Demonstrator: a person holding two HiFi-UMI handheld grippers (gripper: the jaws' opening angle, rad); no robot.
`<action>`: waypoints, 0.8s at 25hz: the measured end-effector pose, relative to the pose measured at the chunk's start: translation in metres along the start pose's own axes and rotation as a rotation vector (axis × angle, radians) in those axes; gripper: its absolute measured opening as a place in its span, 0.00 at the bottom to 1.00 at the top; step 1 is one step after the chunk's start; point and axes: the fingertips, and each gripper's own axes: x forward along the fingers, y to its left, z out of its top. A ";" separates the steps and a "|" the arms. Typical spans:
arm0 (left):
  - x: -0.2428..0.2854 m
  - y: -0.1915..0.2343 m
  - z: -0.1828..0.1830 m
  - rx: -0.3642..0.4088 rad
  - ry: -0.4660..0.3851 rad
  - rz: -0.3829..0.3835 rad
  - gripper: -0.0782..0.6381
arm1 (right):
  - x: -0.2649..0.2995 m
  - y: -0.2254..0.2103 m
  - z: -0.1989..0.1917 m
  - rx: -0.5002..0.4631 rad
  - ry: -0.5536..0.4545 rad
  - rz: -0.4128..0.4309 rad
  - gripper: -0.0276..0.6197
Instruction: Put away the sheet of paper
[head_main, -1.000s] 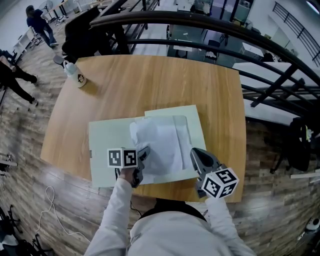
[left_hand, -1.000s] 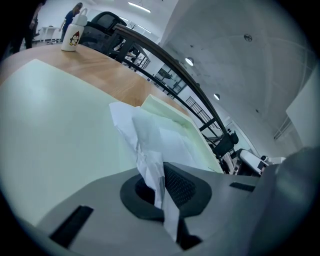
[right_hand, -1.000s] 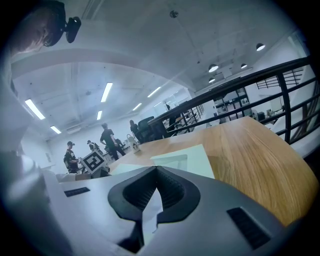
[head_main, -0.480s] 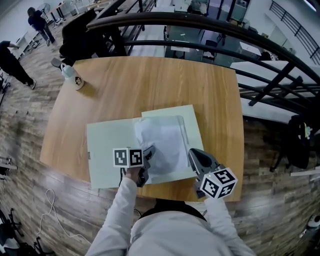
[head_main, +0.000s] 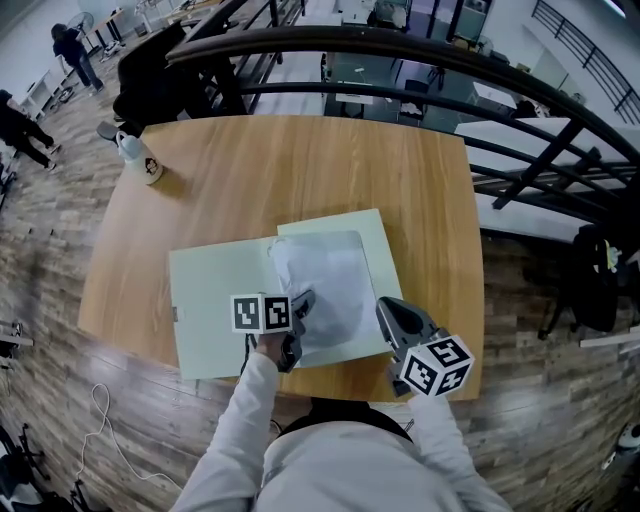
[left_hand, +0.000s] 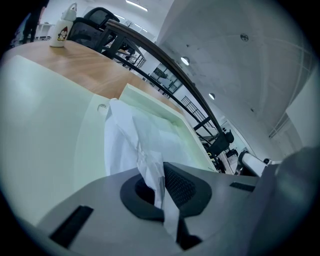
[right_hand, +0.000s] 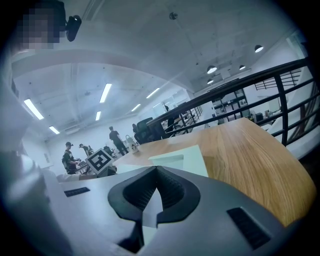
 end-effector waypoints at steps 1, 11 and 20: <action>0.001 -0.001 0.000 0.002 0.002 -0.002 0.13 | 0.000 0.000 0.000 0.000 -0.001 -0.002 0.08; 0.014 -0.012 0.003 -0.004 0.007 -0.025 0.13 | -0.005 -0.006 0.004 0.000 -0.010 -0.023 0.09; 0.019 -0.018 0.005 0.049 0.020 -0.018 0.13 | -0.007 -0.009 0.005 0.002 -0.015 -0.028 0.09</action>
